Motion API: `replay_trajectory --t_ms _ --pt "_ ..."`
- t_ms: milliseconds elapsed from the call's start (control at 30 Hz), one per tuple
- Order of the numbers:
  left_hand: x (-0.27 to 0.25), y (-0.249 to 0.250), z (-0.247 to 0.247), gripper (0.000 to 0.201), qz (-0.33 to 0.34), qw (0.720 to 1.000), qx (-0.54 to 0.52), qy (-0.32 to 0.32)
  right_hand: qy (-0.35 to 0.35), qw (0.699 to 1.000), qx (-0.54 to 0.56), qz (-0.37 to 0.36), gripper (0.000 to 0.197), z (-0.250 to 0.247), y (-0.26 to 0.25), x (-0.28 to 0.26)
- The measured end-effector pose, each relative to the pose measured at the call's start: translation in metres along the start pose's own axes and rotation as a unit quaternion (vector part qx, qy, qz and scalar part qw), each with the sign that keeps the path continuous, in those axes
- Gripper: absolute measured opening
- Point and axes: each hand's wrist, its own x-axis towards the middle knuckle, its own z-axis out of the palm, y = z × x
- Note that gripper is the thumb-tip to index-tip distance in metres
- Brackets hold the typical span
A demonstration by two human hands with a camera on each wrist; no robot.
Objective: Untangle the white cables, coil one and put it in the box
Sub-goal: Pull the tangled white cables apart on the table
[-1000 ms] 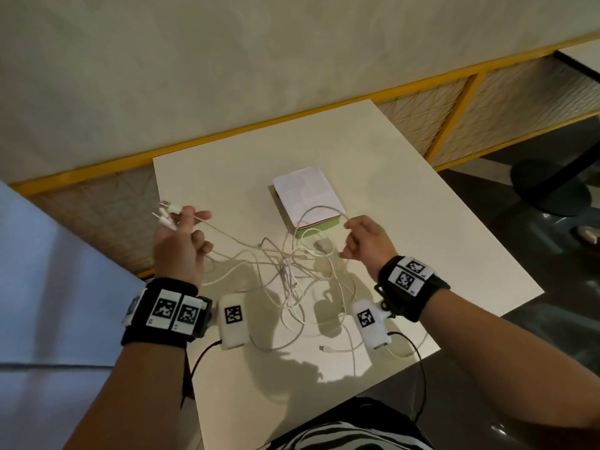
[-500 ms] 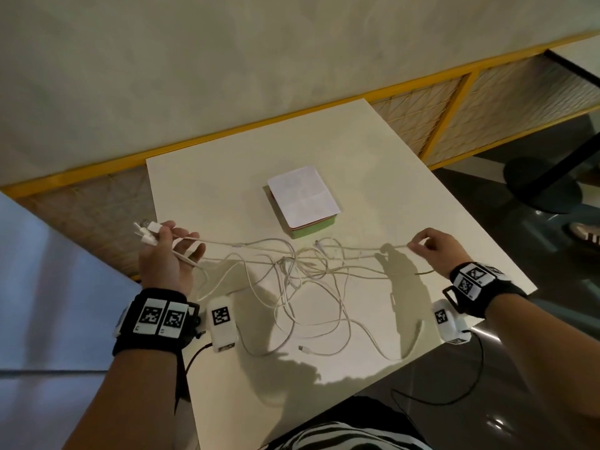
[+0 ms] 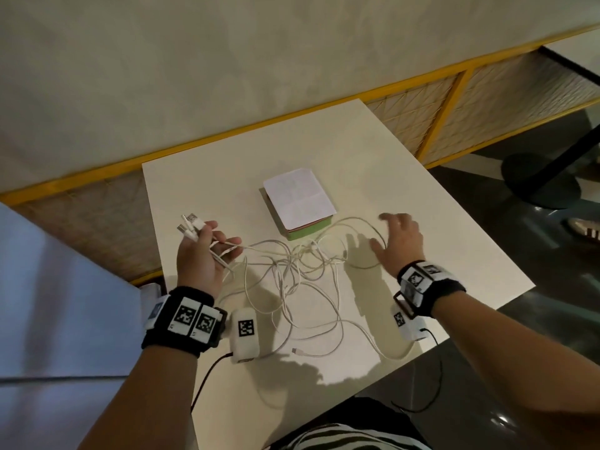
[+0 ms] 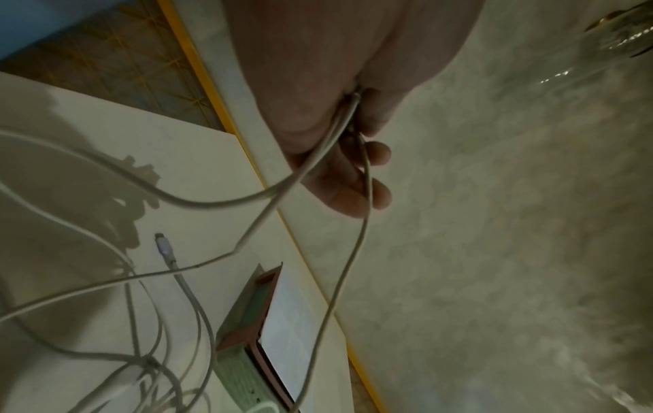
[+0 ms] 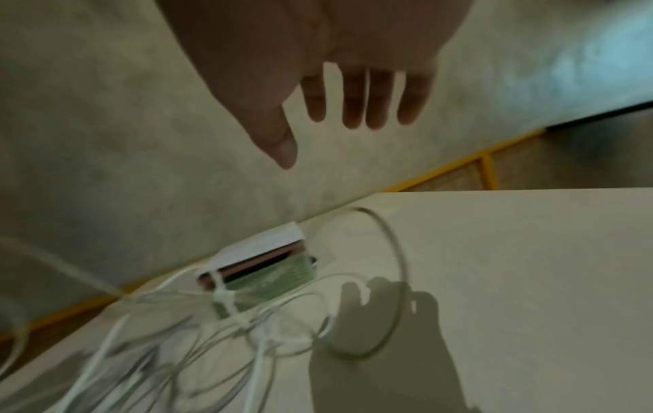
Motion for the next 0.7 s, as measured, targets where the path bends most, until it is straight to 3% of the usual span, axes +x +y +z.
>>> replay_trajectory --t_ms 100,200,300,433,500,600,700 --pt "-0.005 -0.001 0.007 0.020 -0.004 1.000 -0.010 -0.019 -0.111 0.987 -0.013 -0.113 0.036 0.031 -0.035 -0.006" --pt "-0.010 -0.002 0.009 0.020 -0.010 1.000 -0.008 -0.024 -0.244 0.957 -0.045 -0.153 0.040 0.062 -0.063 -0.008" --pt "-0.010 0.002 0.007 0.020 -0.009 1.000 -0.008 -0.019 -0.263 0.943 -0.115 -0.167 0.038 0.078 -0.078 -0.003" --pt "-0.003 0.011 -0.006 0.021 0.008 1.000 -0.027 0.010 -0.262 0.945 -0.111 -0.159 0.031 0.078 -0.076 0.009" --pt "0.003 0.018 -0.016 0.022 0.019 0.998 -0.048 0.030 -0.259 0.947 -0.125 -0.146 0.037 0.073 -0.065 0.013" --pt "0.010 0.029 -0.029 0.022 0.037 0.995 -0.077 0.058 -0.322 0.935 -0.116 -0.091 0.044 0.063 -0.047 0.013" --pt "0.017 0.034 -0.039 0.023 0.054 0.991 -0.097 0.081 -0.354 0.928 -0.071 -0.095 0.047 0.051 -0.038 0.007"
